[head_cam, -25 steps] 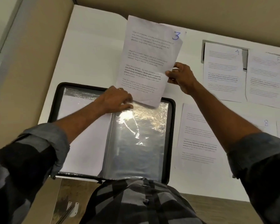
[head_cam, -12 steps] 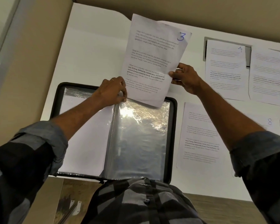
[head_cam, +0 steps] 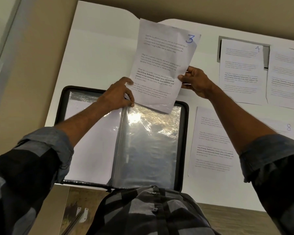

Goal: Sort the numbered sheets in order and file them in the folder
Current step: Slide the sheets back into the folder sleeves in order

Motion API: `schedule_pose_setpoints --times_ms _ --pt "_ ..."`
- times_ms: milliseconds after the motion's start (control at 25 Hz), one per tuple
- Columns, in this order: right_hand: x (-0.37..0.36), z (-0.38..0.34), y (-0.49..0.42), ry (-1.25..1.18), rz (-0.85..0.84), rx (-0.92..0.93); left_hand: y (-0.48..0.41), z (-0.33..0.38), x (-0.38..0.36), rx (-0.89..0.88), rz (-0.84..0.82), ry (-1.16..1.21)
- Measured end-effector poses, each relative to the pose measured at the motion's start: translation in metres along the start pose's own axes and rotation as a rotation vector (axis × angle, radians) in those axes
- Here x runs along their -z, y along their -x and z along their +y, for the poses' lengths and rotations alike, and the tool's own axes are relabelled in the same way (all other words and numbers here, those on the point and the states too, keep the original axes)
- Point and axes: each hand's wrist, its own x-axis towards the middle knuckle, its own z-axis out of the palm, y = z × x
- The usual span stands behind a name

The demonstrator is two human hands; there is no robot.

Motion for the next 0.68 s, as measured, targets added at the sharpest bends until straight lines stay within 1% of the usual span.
schedule_pose_setpoints --times_ms 120,280,360,440,560,680 --pt "-0.003 0.002 -0.002 0.005 -0.014 -0.003 -0.006 0.002 0.002 -0.115 -0.058 -0.168" --pt "-0.006 0.008 -0.005 -0.009 -0.002 -0.019 -0.017 0.008 0.004 -0.09 -0.152 -0.247" --pt "-0.009 0.013 -0.007 -0.028 0.015 -0.019 -0.022 0.007 0.003 -0.118 -0.182 -0.277" --pt "-0.013 0.017 -0.008 -0.046 0.024 -0.009 -0.023 0.006 0.003 -0.173 -0.175 -0.34" --pt "-0.017 0.021 -0.009 -0.059 0.024 0.007 -0.023 0.007 0.003 -0.259 -0.126 -0.58" --pt "-0.02 0.022 -0.01 -0.051 -0.007 0.008 -0.028 0.014 0.004 -0.31 -0.214 -0.749"
